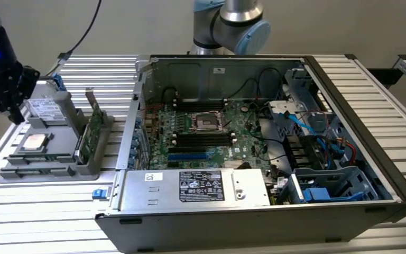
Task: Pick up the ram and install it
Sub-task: 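Pick up the ram and move it above insertion slot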
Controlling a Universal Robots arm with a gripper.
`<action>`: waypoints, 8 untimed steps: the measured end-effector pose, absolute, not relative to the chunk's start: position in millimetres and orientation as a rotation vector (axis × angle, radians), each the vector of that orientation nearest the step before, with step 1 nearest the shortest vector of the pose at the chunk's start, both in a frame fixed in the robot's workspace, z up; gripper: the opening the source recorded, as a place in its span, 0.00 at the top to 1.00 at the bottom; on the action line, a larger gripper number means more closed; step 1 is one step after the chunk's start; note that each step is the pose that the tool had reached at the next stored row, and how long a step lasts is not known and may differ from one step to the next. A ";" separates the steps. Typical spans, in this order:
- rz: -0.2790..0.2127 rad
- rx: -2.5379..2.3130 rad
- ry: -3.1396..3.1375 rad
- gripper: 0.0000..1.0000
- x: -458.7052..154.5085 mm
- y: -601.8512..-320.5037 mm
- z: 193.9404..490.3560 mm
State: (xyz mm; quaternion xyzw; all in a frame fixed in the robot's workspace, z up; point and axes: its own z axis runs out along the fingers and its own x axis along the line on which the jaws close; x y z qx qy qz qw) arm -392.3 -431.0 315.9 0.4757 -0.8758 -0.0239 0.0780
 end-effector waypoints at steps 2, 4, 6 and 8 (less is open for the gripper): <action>-0.067 1.471 -2.596 0.90 -392.3 -431.0 314.1; -0.062 1.516 -2.571 0.90 -392.3 -431.0 312.8; -0.055 1.563 -2.545 0.90 -392.3 -430.9 311.5; -0.049 1.611 -2.517 0.90 -392.3 -431.0 310.1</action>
